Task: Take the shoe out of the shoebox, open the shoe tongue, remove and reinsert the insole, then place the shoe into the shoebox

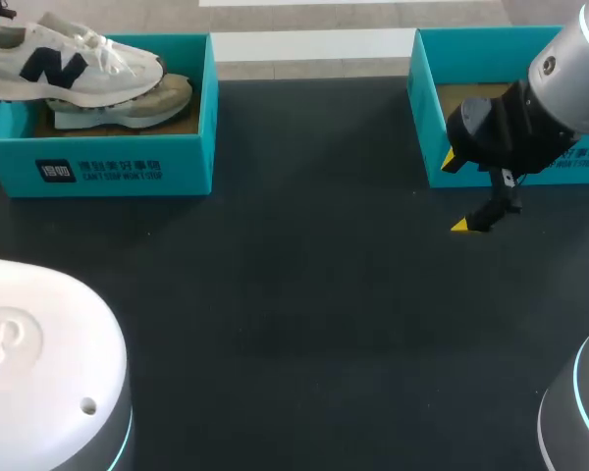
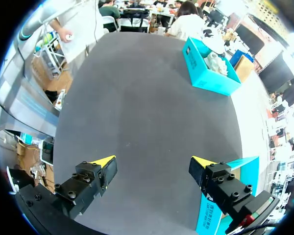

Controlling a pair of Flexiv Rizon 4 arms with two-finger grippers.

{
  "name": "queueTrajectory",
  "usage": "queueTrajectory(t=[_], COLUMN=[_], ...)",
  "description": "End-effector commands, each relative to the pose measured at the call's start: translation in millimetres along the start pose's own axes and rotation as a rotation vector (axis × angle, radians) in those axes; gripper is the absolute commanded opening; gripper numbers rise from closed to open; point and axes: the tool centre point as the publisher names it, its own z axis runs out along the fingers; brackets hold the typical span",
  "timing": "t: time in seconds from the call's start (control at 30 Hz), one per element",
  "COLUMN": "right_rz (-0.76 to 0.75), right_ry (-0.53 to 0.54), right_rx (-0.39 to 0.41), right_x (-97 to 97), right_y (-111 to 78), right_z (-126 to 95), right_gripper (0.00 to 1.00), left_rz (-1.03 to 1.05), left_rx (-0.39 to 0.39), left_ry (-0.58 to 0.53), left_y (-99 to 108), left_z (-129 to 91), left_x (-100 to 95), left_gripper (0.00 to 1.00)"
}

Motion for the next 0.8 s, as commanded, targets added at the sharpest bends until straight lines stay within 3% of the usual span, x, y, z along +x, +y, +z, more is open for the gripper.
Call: queueTrajectory(t=[0.03,0.27,0.47,0.6,0.8], right_rz=[0.000,0.000,0.000,0.000,0.000], right_ry=[0.001,0.001,0.001,0.001,0.001], right_rx=[0.002,0.002,0.002,0.002,0.002], right_x=[-1.2,-1.2,-1.2,-1.2,-1.2], right_y=[0.6,0.6,0.6,0.6,0.6], right_z=[2,2,2,2,2], right_gripper=[1.00,1.00,1.00,1.00,1.00], left_rz=[0.000,0.000,-0.129,-0.172,-0.210], left_rx=[-0.008,-0.008,-0.017,-0.070,-0.122], left_ry=[0.001,0.001,0.021,0.032,0.021], left_y=[-3,-3,-38,-60,-91], left_z=[-1,-1,-20,-35,-52], left_x=[0.0,0.0,-15.4,-30.5,-62.2], left_gripper=[0.00,0.00,0.00,0.00,0.00])
